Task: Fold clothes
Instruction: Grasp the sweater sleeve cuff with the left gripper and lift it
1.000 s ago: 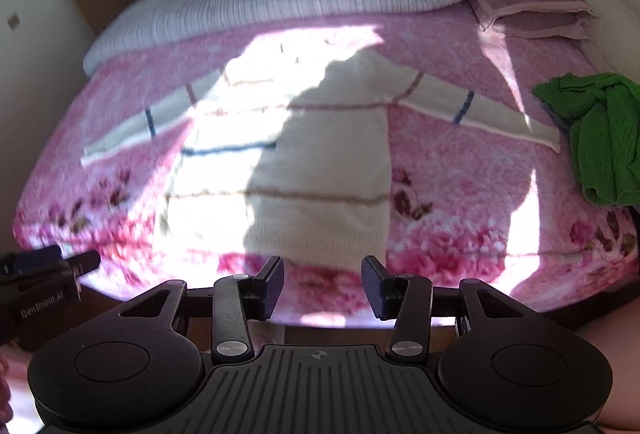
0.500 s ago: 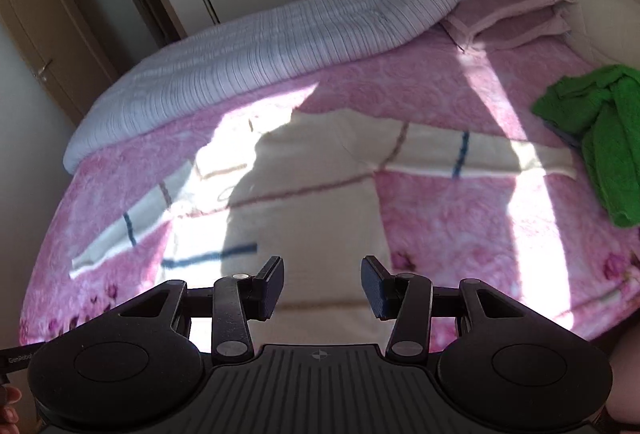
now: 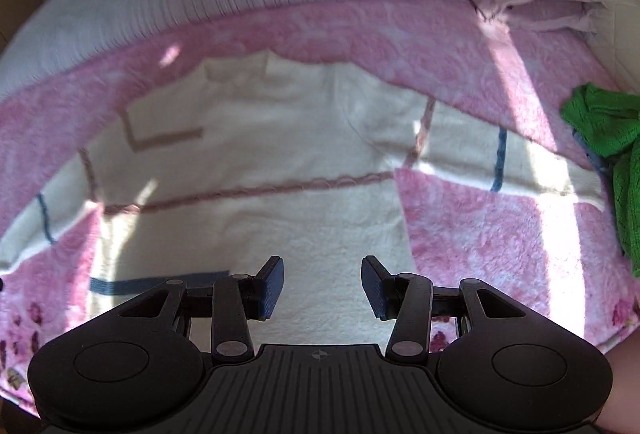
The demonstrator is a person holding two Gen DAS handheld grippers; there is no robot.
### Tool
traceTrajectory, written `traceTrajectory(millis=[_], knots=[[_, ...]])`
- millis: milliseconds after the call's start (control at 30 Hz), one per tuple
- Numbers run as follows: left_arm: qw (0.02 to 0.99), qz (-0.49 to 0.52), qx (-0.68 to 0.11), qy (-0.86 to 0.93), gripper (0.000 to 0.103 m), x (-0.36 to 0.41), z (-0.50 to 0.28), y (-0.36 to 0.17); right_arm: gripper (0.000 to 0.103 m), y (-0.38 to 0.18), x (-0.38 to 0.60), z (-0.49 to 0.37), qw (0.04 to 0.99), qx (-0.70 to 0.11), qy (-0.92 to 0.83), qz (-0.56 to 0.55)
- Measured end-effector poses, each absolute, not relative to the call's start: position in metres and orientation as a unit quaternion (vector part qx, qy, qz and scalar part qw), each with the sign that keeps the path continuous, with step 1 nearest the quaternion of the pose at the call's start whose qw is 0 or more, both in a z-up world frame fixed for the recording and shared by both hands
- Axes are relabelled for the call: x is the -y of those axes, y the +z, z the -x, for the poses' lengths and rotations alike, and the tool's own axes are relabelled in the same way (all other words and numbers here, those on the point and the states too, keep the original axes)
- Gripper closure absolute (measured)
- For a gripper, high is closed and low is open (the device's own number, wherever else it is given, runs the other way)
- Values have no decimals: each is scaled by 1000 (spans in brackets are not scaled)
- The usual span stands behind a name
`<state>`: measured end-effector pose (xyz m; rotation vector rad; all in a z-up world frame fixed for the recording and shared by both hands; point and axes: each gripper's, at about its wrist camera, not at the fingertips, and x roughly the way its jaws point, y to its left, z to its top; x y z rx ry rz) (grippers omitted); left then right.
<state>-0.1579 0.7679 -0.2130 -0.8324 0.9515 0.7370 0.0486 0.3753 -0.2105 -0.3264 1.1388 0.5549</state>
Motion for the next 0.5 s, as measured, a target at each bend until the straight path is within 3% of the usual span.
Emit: traceTrajectory(millis=[200, 500], knots=[[697, 470, -361, 404, 70, -858, 195, -277, 56, -259, -406, -63, 772, -564, 225, 188], [628, 562, -222, 491, 70, -919, 255, -332, 56, -304, -430, -82, 770, -565, 207, 212]])
